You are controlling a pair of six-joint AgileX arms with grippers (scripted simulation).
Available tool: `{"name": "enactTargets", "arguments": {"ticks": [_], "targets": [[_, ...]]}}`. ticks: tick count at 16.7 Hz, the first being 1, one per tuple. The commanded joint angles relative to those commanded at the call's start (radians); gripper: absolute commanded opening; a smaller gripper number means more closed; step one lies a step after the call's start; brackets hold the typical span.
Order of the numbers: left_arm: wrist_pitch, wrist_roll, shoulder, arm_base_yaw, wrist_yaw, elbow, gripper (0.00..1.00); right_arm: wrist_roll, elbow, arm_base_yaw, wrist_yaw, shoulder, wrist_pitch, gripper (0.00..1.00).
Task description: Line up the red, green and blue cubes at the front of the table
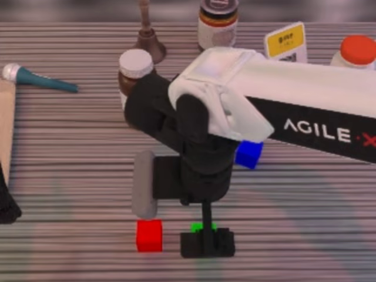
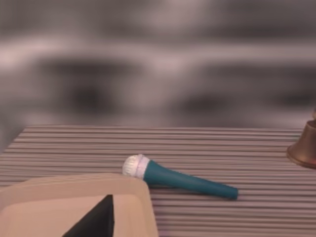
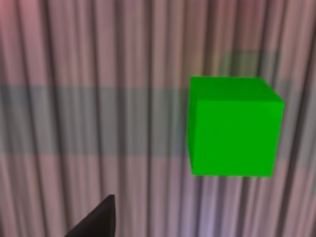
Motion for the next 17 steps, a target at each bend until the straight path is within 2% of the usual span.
{"name": "enactTargets", "arguments": {"ticks": [3, 5, 12, 17], "targets": [[0.0, 0.0, 0.0, 0.0, 0.0, 0.0, 1.0, 0.001, 0.014, -0.02, 0.0, 0.018, -0.003, 1.0], [0.0, 0.0, 0.0, 0.0, 0.0, 0.0, 1.0, 0.008, 0.069, -0.074, 0.002, 0.06, -0.018, 1.0], [0.0, 0.0, 0.0, 0.0, 0.0, 0.0, 1.0, 0.044, 0.338, -0.375, 0.006, 0.258, -0.089, 1.0], [0.0, 0.0, 0.0, 0.0, 0.0, 0.0, 1.0, 0.049, 0.368, -0.404, 0.007, 0.278, -0.095, 1.0]]}}
